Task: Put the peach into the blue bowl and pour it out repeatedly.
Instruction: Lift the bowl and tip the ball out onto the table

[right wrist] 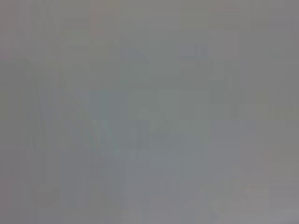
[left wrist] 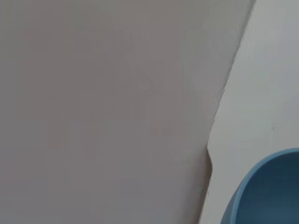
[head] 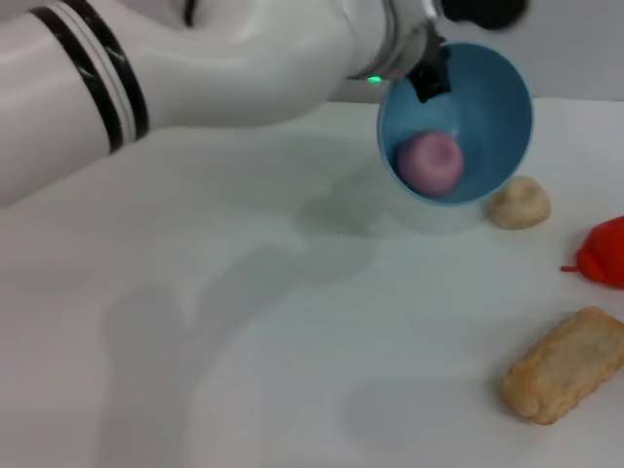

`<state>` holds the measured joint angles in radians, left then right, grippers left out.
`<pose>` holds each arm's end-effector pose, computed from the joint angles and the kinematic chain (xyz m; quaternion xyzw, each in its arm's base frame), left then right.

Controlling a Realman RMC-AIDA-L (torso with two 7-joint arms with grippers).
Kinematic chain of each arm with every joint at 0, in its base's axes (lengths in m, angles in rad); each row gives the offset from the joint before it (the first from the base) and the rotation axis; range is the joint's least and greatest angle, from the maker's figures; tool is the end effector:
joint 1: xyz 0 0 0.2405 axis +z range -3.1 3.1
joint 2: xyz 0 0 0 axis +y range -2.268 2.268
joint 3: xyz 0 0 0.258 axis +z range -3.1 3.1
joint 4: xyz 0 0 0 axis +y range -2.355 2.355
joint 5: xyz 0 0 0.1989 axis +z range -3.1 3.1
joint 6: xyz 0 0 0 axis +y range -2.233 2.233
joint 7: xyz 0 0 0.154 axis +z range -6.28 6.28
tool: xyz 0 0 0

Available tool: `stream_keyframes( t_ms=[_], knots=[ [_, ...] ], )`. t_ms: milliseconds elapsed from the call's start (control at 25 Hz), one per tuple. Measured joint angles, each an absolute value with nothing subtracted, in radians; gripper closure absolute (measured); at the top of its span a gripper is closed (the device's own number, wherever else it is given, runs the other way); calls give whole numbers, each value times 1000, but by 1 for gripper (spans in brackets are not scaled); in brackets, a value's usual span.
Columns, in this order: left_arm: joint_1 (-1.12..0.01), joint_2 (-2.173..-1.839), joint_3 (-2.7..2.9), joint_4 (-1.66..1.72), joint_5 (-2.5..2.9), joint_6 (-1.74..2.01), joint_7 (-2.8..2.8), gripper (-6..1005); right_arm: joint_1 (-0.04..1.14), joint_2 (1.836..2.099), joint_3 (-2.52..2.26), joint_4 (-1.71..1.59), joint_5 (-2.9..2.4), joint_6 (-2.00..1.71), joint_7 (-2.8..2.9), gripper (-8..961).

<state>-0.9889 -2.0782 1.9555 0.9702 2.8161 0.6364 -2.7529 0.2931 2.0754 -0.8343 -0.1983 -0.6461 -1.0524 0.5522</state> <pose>-0.0578 0.4343 -0.1032 -0.9245 0.0465 0.1006 0.3647 0.3968 0.2993 0.0367 -0.6302 0.3581 0.2868 0.6264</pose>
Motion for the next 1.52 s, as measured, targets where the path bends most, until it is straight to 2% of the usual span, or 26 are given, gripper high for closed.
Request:
stream_keyframes(
  t_ms=[480, 920, 1520],
  knots=[
    [-985, -2078, 2169, 1079, 2889, 533, -2464, 1001, 294, 2076, -832, -178, -644, -1055, 551, 468],
    [-867, -2078, 2241, 1059, 2890, 203, -2163, 1001, 302, 2075, -825, -175, -637, -1057, 551, 468],
    [-800, -2079, 2296, 1001, 2889, -33, -1870, 1000, 314, 2075, -822, -167, -637, -1046, 551, 469]
  ],
)
